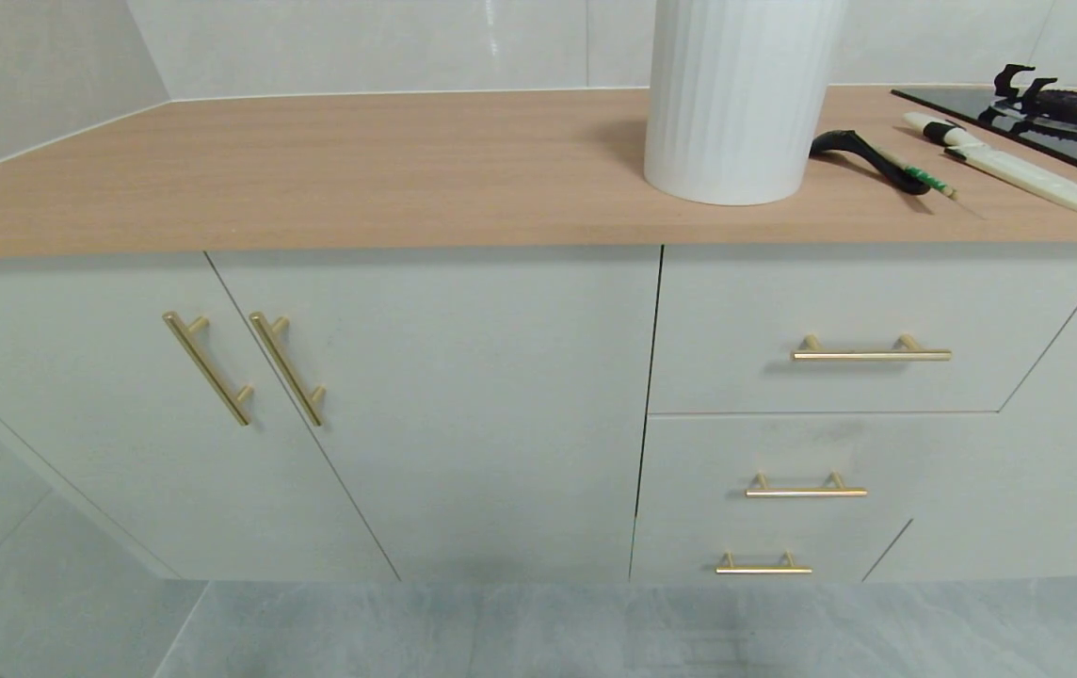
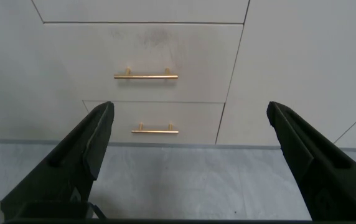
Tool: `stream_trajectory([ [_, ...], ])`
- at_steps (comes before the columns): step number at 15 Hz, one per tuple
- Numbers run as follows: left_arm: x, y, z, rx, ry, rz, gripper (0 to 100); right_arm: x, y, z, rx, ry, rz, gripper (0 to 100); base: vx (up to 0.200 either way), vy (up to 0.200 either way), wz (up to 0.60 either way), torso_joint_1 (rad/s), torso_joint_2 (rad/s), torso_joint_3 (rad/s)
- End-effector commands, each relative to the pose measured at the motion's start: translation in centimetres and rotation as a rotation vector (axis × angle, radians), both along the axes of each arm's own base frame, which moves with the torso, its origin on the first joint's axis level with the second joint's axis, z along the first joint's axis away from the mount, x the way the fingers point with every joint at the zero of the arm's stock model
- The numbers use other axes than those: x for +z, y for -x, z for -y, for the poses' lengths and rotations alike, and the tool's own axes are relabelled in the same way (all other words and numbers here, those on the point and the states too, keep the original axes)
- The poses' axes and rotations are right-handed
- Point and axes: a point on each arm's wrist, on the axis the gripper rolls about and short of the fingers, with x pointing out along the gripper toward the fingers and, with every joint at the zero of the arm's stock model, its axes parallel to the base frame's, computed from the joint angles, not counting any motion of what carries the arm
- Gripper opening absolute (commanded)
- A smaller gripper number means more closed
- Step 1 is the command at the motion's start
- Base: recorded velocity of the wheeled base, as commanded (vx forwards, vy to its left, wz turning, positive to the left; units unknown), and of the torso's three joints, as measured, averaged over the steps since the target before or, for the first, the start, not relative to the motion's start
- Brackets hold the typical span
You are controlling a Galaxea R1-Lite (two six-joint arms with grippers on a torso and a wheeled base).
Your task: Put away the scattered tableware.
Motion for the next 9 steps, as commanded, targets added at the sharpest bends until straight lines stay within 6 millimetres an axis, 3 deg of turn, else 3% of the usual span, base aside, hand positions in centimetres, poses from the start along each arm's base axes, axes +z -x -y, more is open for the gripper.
stream_trajectory([
  [1, 0.0, 0.0, 0.0, 0.001, -0.001, 0.000, 100, 0.1, -0.3, 0.0, -0.005, -0.008, -0.035, 100, 0.000, 0.000, 0.00, 0.000, 0.00, 0.000],
  [6, 0.0, 0.0, 0.0, 0.001, -0.001, 0.000, 100, 0.2, -0.3, 0.0, -0.008, -0.001, -0.038, 100, 0.000, 0.000, 0.00, 0.000, 0.00, 0.000],
  [7, 0.0, 0.0, 0.0, 0.001, 0.001, 0.000, 100, 1.5, 0.0, 0.0, 0.004, -0.009, 0.008, 100, 0.000, 0.000, 0.00, 0.000, 0.00, 0.000],
  [8, 0.0, 0.0, 0.0, 0.001, 0.001, 0.000, 100, 6.5, 0.6, 0.0, 0.069, -0.050, 0.098, 100, 0.000, 0.000, 0.00, 0.000, 0.00, 0.000],
  [9, 0.0, 0.0, 0.0, 0.001, 0.001, 0.000, 100, 7.2, 0.3, 0.0, 0.109, -0.066, 0.070, 100, 0.000, 0.000, 0.00, 0.000, 0.00, 0.000],
])
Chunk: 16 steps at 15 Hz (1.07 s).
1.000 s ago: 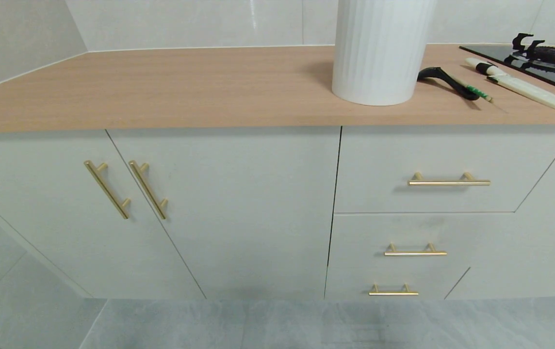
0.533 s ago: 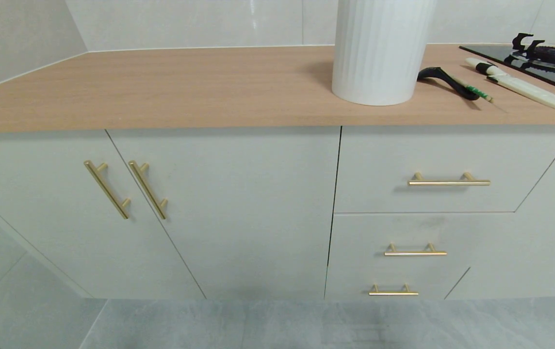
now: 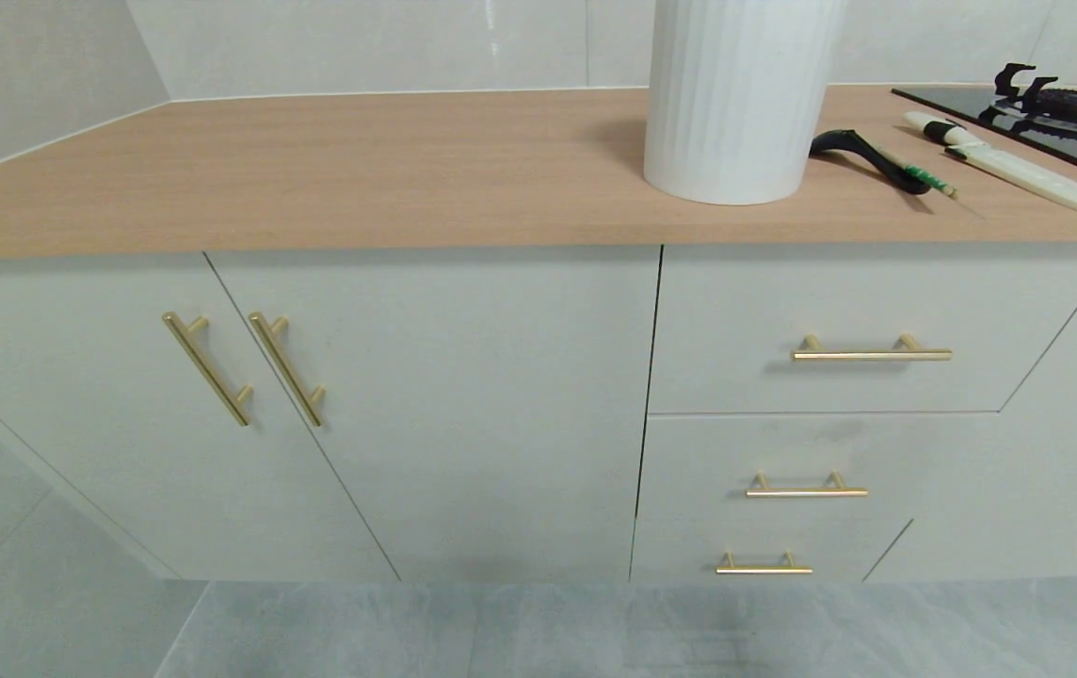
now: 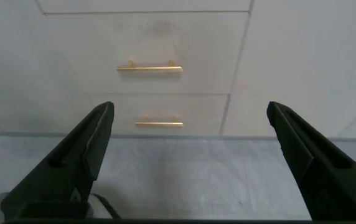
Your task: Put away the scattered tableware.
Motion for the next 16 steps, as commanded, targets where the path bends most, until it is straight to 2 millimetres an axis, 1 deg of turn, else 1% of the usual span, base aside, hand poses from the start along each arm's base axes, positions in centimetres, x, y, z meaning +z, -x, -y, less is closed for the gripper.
stream_trajectory([
  [1, 0.0, 0.0, 0.0, 0.001, 0.000, -0.001, 100, 5.6, -1.5, -0.1, 0.153, -0.018, -0.062, 100, 0.000, 0.000, 0.00, 0.000, 0.00, 0.000],
  [2, 0.0, 0.0, 0.0, 0.001, 0.000, -0.001, 100, 6.4, -4.8, -0.5, 0.190, -0.001, -0.243, 100, 0.000, 0.000, 0.00, 0.000, 0.00, 0.000],
  [3, 0.0, 0.0, 0.0, 0.001, 0.000, -0.001, 100, 6.9, -6.8, -0.7, 0.201, 0.001, -0.326, 100, 0.000, 0.000, 0.00, 0.000, 0.00, 0.000],
  [4, 0.0, 0.0, 0.0, 0.001, 0.000, -0.001, 100, 7.2, -10.3, -1.2, 0.218, 0.005, -0.450, 100, 0.000, 0.000, 0.00, 0.000, 0.00, 0.000],
  [5, 0.0, 0.0, 0.0, 0.001, -0.001, -0.001, 100, 7.3, -11.7, -1.4, 0.221, 0.009, -0.484, 100, 0.000, 0.000, 0.00, 0.000, 0.00, 0.000],
  [6, 0.0, 0.0, 0.0, 0.001, 0.000, -0.001, 100, 7.1, -15.6, -2.1, 0.224, 0.017, -0.546, 100, 0.000, 0.000, 0.00, 0.000, 0.00, 0.000],
  [7, 0.0, 0.0, 0.0, 0.001, -0.001, -0.001, 100, 6.8, -18.3, -2.5, 0.216, 0.021, -0.578, 100, 0.000, 0.000, 0.00, 0.000, 0.00, 0.000],
  [10, 0.0, 0.0, 0.0, 0.001, 0.000, -0.001, 100, 6.1, -22.5, -3.6, 0.226, 0.037, -0.647, 100, 0.000, 0.000, 0.00, 0.000, 0.00, 0.000],
  [11, 0.0, 0.0, 0.0, 0.001, -0.001, -0.001, 100, 5.8, -23.5, -3.8, 0.225, 0.038, -0.661, 100, 0.000, 0.000, 0.00, 0.000, 0.00, 0.000],
  [12, 0.0, 0.0, 0.0, 0.001, 0.000, -0.001, 100, 5.5, -24.2, -3.9, 0.224, 0.038, -0.680, 100, 0.000, 0.000, 0.00, 0.000, 0.00, 0.000],
  [14, 0.0, 0.0, 0.0, 0.001, 0.000, -0.001, 100, 4.3, -25.0, -4.8, 0.238, 0.058, -0.706, 100, 0.000, 0.000, 0.00, 0.000, 0.00, 0.000],
  [15, 0.0, 0.0, 0.0, 0.001, 0.000, -0.001, 100, 3.6, -25.4, -4.9, 0.221, 0.069, -0.722, 100, 0.000, 0.000, 0.00, 0.000, 0.00, 0.000],
  [16, 0.0, 0.0, 0.0, 0.001, 0.000, -0.001, 100, 2.3, -25.9, -5.1, 0.172, 0.095, -0.734, 100, 0.000, 0.000, 0.00, 0.000, 0.00, 0.000],
])
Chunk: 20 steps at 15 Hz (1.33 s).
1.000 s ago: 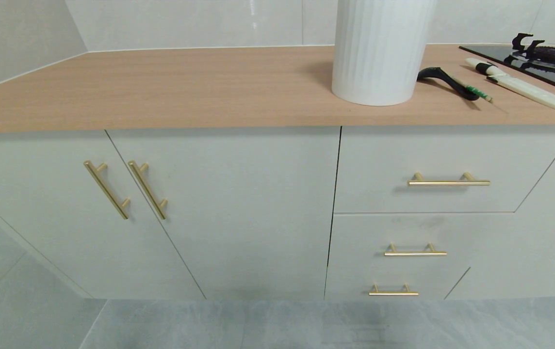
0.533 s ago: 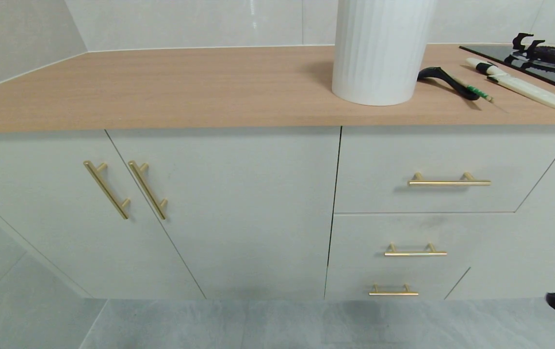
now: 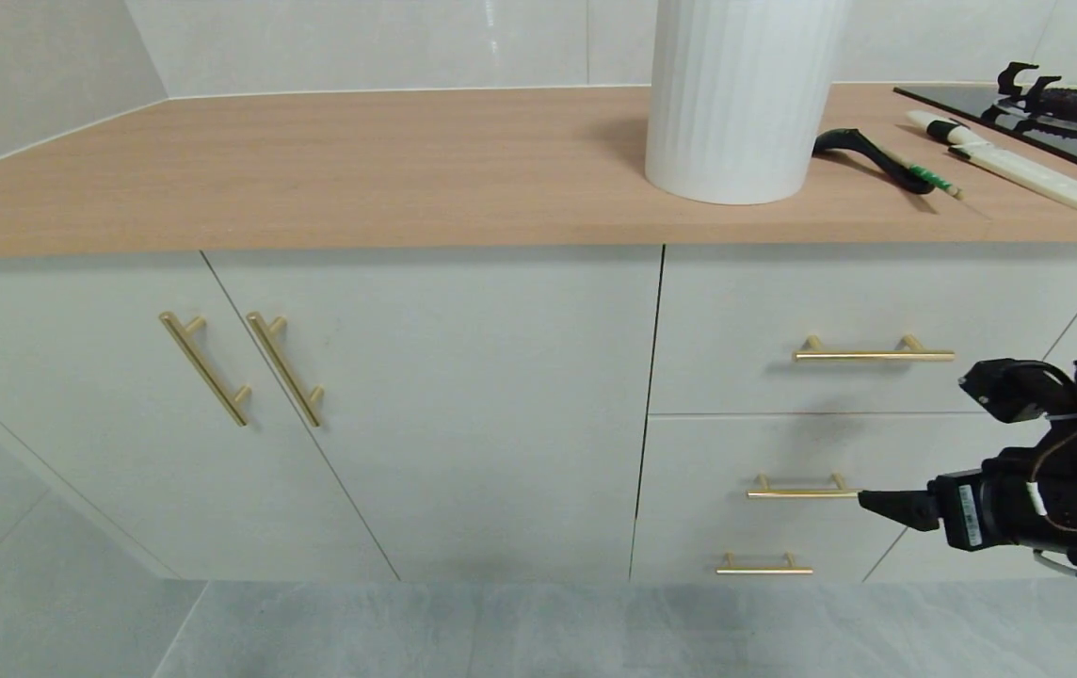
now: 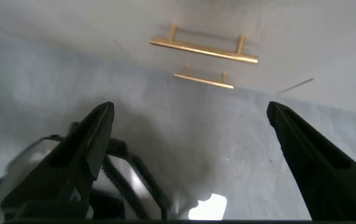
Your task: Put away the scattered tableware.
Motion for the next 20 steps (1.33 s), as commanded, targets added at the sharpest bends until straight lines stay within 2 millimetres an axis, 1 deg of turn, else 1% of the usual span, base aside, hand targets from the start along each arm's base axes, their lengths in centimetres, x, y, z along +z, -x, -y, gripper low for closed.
stream_trajectory([
  [1, 0.0, 0.0, 0.0, 0.001, 0.000, 0.000, 100, -3.9, -1.6, -1.2, -0.016, 0.069, -0.085, 100, 0.000, 0.000, 0.00, 0.000, 0.00, 0.000],
  [2, 0.0, 0.0, 0.0, 0.001, -0.001, 0.000, 100, -4.5, -1.8, -1.5, -0.020, 0.079, -0.077, 100, 0.000, 0.000, 0.00, 0.000, 0.00, 0.000],
  [3, 0.0, 0.0, 0.0, 0.001, 0.000, 0.000, 100, -5.7, -2.5, -1.8, -0.034, 0.081, -0.043, 100, 0.000, 0.000, 0.00, 0.000, 0.00, 0.000],
  [4, 0.0, 0.0, 0.0, 0.001, -0.001, 0.000, 100, -6.0, -2.8, -1.8, -0.035, 0.078, -0.031, 100, 0.000, 0.000, 0.00, 0.000, 0.00, 0.000],
  [7, 0.0, 0.0, 0.0, 0.001, 0.000, 0.000, 100, -8.0, -3.9, -2.0, -0.080, 0.095, 0.014, 100, 0.000, 0.000, 0.00, 0.000, 0.00, 0.000],
  [10, 0.0, 0.0, 0.0, 0.001, 0.000, 0.000, 100, -9.0, -4.9, -2.3, -0.107, 0.091, 0.059, 100, 0.000, 0.000, 0.00, 0.000, 0.00, 0.000],
  [12, 0.0, 0.0, 0.0, 0.001, 0.000, 0.000, 100, -10.1, -5.7, -2.4, -0.155, 0.081, 0.069, 100, 0.000, 0.000, 0.00, 0.000, 0.00, 0.000],
  [15, 0.0, 0.0, 0.0, 0.001, 0.000, 0.000, 100, -11.1, -7.0, -2.6, -0.214, 0.087, 0.151, 100, 0.000, 0.000, 0.00, 0.000, 0.00, 0.000],
  [17, 0.0, 0.0, 0.0, 0.001, 0.000, 0.000, 100, -11.5, -7.3, -2.6, -0.233, 0.084, 0.188, 100, 0.000, 0.000, 0.00, 0.000, 0.00, 0.000],
  [20, 0.0, 0.0, 0.0, 0.001, 0.000, 0.000, 100, -12.8, -7.6, -2.7, -0.235, 0.087, 0.174, 100, 0.000, 0.000, 0.00, 0.000, 0.00, 0.000],
])
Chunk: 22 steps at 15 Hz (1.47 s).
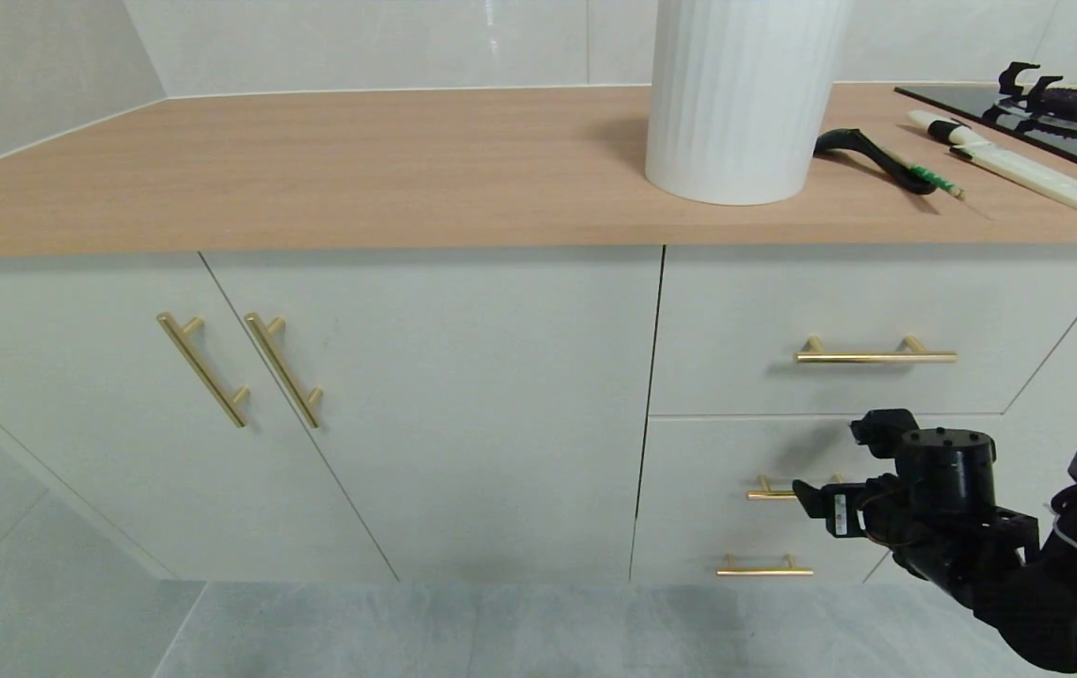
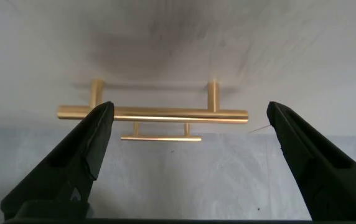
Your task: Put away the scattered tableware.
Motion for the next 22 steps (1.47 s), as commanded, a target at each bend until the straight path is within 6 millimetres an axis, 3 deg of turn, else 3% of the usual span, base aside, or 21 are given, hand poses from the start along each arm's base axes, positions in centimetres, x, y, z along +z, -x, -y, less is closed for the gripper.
stream_trajectory([
  [1, 0.0, 0.0, 0.0, 0.001, 0.001, 0.000, 100, -1.6, -0.4, -0.1, -0.001, 0.008, -0.031, 100, 0.000, 0.000, 0.00, 0.000, 0.00, 0.000],
  [6, 0.0, 0.0, 0.0, 0.001, 0.001, 0.000, 100, -2.8, -1.1, -0.2, -0.041, 0.014, 0.024, 100, 0.000, 0.000, 0.00, 0.000, 0.00, 0.000],
  [11, 0.0, 0.0, 0.0, 0.001, 0.001, 0.000, 100, -2.5, -2.1, -0.2, -0.095, -0.040, 0.064, 100, 0.000, 0.000, 0.00, 0.000, 0.00, 0.000],
  [22, 0.0, 0.0, 0.0, 0.001, 0.001, 0.000, 100, -3.2, -1.5, 0.0, -0.090, -0.017, -0.006, 100, 0.000, 0.000, 0.00, 0.000, 0.00, 0.000],
])
